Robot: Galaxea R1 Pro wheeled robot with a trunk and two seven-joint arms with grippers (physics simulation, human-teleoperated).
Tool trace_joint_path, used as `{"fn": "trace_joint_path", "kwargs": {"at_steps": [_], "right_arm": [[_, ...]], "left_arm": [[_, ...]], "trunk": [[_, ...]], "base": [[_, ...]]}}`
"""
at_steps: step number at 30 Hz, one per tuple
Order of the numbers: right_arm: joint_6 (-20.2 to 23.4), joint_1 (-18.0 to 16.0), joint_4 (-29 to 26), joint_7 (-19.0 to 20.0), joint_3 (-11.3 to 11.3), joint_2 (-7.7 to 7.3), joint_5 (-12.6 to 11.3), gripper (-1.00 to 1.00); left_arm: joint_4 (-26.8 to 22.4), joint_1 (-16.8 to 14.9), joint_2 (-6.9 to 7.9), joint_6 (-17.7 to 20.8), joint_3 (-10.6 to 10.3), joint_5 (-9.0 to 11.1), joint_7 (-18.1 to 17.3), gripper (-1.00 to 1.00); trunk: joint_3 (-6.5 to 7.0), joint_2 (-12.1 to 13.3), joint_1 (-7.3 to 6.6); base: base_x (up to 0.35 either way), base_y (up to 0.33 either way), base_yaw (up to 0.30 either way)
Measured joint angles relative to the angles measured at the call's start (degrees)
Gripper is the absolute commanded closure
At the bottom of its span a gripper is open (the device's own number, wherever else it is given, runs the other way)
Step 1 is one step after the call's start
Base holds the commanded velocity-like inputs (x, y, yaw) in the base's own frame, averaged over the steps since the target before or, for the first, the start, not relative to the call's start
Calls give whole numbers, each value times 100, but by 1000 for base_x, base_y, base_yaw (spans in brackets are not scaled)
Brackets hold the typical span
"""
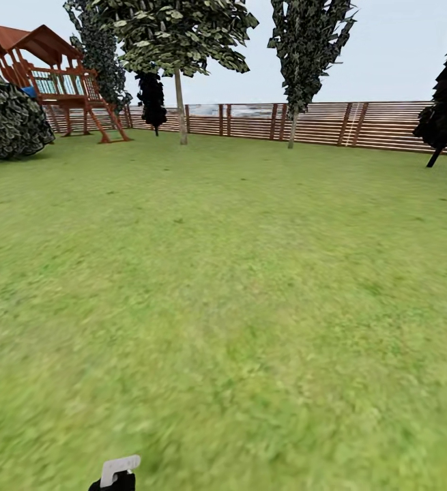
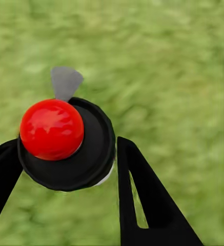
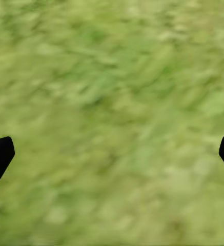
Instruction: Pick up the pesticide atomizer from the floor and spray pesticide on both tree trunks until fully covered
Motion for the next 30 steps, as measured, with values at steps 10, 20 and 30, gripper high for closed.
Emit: {"fn": "trace_joint_path", "kwargs": {"at_steps": [10, 20, 30], "right_arm": [[4, 0, 1, 4, 1, 4, 3, -100], [-6, 112, -13, -7, -2, 221, -29, -100], [-9, 114, 0, -3, -2, 281, -12, -100]], "left_arm": [[22, 0, -3, 0, -2, -19, 0, 100], [-27, 0, -3, 0, -2, -35, 8, 100], [-46, 0, -3, 0, -2, -35, 9, 100]], "trunk": [[0, 0, 0], [0, 0, 0], [46, 0, 0]], "base": [[336, -76, 0], [338, -27, 0], [340, 0, 9]]}}
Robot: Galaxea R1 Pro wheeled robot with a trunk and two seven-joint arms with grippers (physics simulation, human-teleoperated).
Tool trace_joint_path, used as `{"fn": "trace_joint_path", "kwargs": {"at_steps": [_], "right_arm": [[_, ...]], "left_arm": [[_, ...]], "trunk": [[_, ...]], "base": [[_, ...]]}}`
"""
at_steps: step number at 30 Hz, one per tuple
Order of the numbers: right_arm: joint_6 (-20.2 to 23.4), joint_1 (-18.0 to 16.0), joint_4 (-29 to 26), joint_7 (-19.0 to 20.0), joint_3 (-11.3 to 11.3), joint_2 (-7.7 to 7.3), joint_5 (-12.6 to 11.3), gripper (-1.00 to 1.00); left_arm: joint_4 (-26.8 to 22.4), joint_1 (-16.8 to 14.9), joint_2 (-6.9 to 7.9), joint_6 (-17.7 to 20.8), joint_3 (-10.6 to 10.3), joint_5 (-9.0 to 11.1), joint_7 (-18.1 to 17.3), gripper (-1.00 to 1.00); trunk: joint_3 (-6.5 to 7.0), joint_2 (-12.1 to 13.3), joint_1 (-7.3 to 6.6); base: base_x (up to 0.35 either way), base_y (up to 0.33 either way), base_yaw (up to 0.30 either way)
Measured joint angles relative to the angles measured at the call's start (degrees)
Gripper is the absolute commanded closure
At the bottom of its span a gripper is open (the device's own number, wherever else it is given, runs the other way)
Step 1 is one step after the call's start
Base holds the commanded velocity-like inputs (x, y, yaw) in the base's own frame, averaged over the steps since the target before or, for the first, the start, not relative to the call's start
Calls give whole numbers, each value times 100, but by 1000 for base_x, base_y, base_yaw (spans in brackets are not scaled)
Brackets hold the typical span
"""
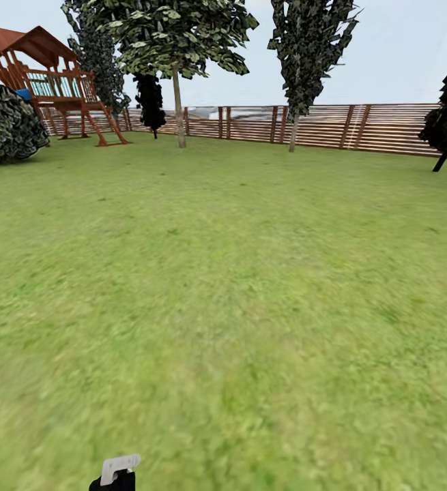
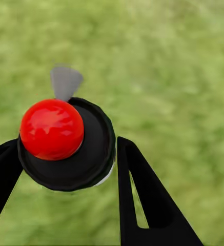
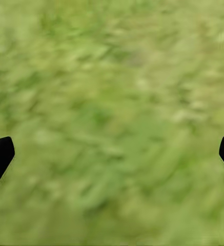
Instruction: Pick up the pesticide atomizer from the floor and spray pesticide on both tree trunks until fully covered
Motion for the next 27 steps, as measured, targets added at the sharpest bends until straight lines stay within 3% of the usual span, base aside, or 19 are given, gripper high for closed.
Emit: {"fn": "trace_joint_path", "kwargs": {"at_steps": [6, 27], "right_arm": [[0, 26, -1, -4, 0, -13, -5, -100], [-9, 26, -9, 21, 2, -9, 21, -100]], "left_arm": [[0, 0, 0, 0, 0, 0, 0, 100], [-1, 0, 0, 0, 0, 2, 0, 100]], "trunk": [[19, 0, 0], [128, 0, 0]], "base": [[340, 0, 85], [340, 6, 221]]}}
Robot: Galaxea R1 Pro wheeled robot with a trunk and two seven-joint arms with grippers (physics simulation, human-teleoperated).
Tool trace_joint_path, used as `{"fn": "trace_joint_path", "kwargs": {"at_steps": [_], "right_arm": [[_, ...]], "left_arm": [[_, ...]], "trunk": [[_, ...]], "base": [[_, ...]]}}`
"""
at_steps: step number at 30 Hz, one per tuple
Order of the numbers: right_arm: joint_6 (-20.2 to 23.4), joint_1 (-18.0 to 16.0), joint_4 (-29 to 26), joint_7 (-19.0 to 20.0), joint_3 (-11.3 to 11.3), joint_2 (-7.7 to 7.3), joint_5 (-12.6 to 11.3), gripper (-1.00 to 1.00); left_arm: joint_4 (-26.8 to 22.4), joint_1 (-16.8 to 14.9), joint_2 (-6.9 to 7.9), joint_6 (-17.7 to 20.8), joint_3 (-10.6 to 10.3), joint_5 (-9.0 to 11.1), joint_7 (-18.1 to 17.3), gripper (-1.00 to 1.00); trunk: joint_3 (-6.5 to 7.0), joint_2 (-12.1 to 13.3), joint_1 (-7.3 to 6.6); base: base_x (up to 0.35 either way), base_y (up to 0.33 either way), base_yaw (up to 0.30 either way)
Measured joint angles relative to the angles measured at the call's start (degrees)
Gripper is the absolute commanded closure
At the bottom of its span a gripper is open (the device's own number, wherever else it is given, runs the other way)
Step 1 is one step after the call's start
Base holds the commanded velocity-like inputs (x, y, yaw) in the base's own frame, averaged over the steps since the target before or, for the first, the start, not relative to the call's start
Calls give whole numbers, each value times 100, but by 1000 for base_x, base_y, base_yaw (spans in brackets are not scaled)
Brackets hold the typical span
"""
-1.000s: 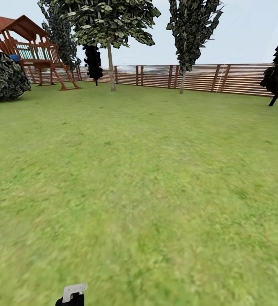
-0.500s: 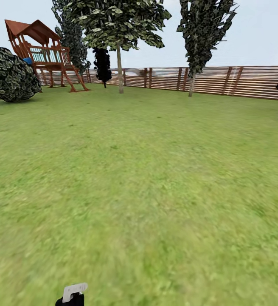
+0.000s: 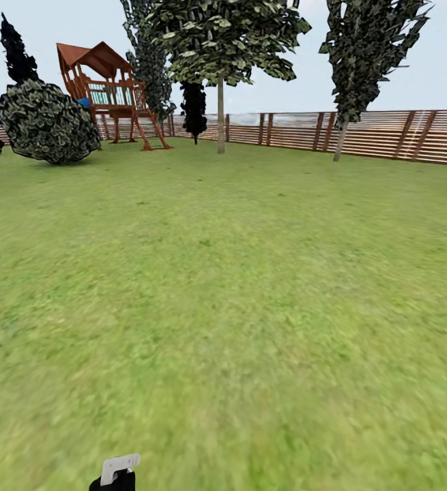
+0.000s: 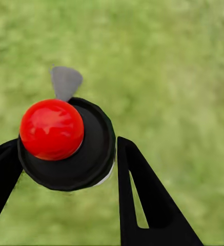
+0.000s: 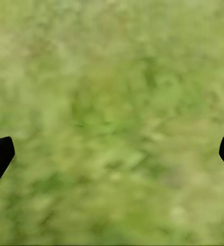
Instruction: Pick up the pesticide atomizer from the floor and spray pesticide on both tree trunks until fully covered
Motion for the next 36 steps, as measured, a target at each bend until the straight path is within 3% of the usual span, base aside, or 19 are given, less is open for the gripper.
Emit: {"fn": "trace_joint_path", "kwargs": {"at_steps": [36], "right_arm": [[18, 0, 9, -26, 0, -17, -17, -100]], "left_arm": [[9, 0, 12, 6, 24, -4, 0, 100]], "trunk": [[48, 0, 0]], "base": [[340, 5, 31]]}}
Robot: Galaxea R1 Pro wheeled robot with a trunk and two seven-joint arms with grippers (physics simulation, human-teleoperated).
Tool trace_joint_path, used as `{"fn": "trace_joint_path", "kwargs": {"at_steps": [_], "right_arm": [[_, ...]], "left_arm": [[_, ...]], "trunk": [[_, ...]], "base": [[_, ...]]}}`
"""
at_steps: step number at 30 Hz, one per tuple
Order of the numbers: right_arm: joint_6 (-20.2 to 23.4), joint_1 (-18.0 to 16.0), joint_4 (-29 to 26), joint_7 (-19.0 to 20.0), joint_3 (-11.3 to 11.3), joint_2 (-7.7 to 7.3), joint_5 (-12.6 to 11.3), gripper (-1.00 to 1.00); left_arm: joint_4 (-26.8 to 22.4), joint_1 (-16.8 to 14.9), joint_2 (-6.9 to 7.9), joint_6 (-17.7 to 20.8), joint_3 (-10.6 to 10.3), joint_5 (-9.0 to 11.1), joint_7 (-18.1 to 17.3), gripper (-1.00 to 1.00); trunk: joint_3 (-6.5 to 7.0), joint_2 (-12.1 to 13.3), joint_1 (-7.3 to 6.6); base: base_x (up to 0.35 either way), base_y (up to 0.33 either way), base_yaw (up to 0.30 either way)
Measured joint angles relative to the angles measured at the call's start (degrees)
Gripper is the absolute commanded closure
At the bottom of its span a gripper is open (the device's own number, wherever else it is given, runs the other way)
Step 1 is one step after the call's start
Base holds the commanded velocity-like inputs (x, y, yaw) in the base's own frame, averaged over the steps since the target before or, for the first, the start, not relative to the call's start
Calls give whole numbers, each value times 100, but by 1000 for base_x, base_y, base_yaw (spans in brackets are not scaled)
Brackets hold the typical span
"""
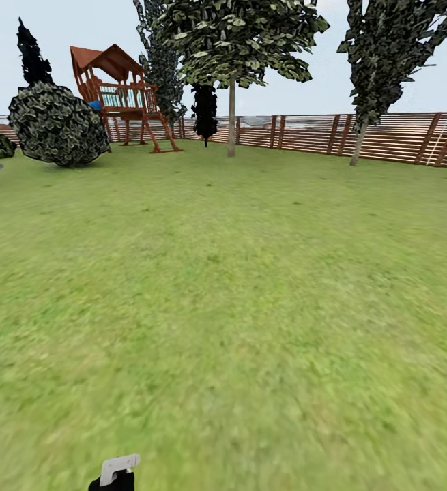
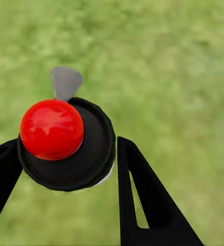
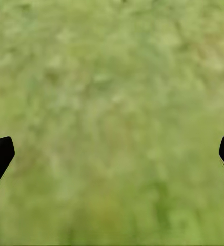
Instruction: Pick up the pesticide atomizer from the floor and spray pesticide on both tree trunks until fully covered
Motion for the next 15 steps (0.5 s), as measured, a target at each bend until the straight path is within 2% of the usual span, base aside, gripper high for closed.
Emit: {"fn": "trace_joint_path", "kwargs": {"at_steps": [15], "right_arm": [[0, 0, 0, 0, 0, 0, 0, -100]], "left_arm": [[-9, 0, 13, 2, -16, -5, -8, 100]], "trunk": [[0, 0, 0]], "base": [[340, 0, 0]]}}
